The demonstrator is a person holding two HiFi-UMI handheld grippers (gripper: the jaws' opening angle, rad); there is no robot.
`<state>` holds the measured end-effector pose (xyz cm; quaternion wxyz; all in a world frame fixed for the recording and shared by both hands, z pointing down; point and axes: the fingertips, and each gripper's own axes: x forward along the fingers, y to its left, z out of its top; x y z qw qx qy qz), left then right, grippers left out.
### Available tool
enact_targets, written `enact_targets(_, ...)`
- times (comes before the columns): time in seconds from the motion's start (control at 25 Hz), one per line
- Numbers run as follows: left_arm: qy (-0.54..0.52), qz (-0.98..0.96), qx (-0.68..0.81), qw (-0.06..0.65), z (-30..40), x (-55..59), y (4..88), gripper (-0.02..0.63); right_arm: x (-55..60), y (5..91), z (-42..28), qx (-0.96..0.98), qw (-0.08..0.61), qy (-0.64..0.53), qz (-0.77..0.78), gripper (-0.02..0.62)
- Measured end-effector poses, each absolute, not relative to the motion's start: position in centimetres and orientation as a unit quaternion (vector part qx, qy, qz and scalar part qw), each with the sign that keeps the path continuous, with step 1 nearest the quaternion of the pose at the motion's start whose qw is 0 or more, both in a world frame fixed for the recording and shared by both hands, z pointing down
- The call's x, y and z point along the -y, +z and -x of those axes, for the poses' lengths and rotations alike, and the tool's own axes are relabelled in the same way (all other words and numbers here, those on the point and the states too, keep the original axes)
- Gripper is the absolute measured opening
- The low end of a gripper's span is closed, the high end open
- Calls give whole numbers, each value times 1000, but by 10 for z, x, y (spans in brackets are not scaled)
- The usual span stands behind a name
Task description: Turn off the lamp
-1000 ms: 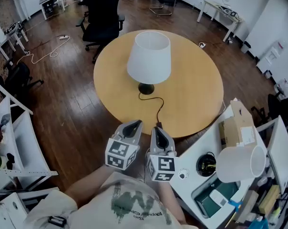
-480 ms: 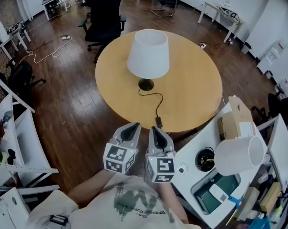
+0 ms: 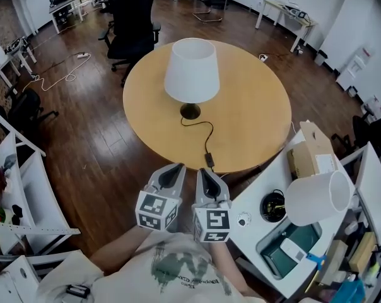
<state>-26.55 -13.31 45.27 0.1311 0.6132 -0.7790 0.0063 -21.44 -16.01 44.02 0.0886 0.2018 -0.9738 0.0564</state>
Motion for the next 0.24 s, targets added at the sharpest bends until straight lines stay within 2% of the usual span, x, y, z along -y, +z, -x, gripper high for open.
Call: enact_targets(0.24, 2, -616, 776, 134, 266, 138, 458, 0, 165, 446, 212, 972, 97, 54, -208, 0)
